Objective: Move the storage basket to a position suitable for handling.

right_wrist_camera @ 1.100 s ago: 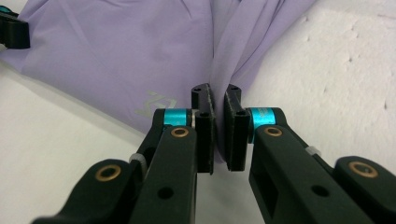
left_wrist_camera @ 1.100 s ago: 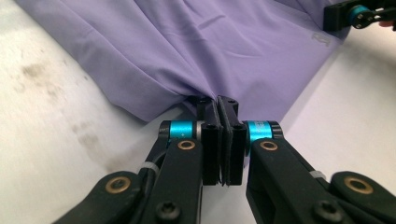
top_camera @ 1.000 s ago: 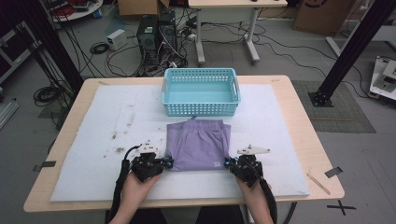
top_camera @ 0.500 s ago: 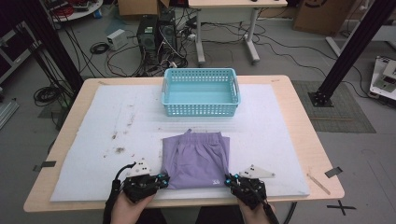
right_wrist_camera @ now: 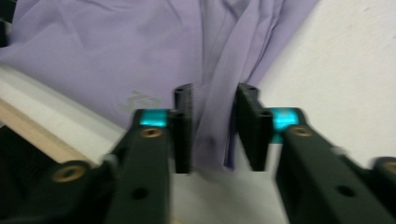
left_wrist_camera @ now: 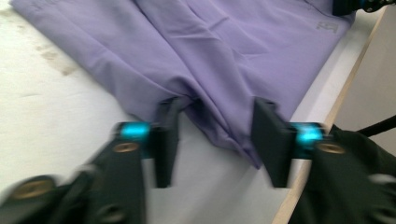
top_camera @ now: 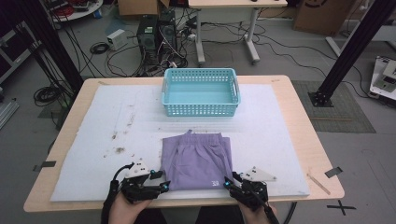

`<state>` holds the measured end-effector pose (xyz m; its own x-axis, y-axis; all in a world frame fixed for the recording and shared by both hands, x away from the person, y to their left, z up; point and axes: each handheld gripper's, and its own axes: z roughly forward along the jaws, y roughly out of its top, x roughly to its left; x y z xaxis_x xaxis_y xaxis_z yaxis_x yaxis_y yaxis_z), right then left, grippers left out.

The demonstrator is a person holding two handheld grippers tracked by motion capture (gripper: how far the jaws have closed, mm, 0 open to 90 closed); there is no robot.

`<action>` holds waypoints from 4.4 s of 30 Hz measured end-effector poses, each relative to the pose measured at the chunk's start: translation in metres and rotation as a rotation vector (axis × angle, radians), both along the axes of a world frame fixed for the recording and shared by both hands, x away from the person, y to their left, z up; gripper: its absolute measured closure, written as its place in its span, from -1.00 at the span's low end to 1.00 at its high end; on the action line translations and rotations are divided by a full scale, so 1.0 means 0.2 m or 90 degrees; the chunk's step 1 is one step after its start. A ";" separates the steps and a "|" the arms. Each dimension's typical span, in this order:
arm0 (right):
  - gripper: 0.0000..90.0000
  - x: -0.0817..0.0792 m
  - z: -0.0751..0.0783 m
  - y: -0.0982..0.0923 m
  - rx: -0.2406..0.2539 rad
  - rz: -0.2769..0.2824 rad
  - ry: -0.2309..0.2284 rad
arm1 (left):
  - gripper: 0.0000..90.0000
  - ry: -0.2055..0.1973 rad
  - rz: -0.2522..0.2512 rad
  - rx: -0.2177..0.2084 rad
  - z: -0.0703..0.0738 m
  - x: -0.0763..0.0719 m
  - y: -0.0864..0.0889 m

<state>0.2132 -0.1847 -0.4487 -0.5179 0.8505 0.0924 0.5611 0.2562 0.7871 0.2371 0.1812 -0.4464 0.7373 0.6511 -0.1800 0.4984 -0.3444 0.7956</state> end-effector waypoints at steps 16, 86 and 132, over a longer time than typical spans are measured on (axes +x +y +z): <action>-0.05 0.59 0.24 -0.14 0.021 -0.033 -0.162 | -0.22 -0.154 0.083 -0.071 0.17 0.53 0.19; 0.09 1.20 0.12 -0.07 -0.060 -0.027 -0.113 | -0.09 -0.158 0.065 0.024 0.04 1.24 0.02; -0.22 0.94 0.13 -0.05 -0.054 -0.008 -0.104 | -0.40 -0.155 0.118 0.004 0.04 0.86 0.24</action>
<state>0.4009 -0.1944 -0.4236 -0.5095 0.8581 -0.0634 0.4317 0.3187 0.8439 0.4085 0.2291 -0.4389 0.6263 0.7795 -0.0082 0.3483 -0.2705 0.8975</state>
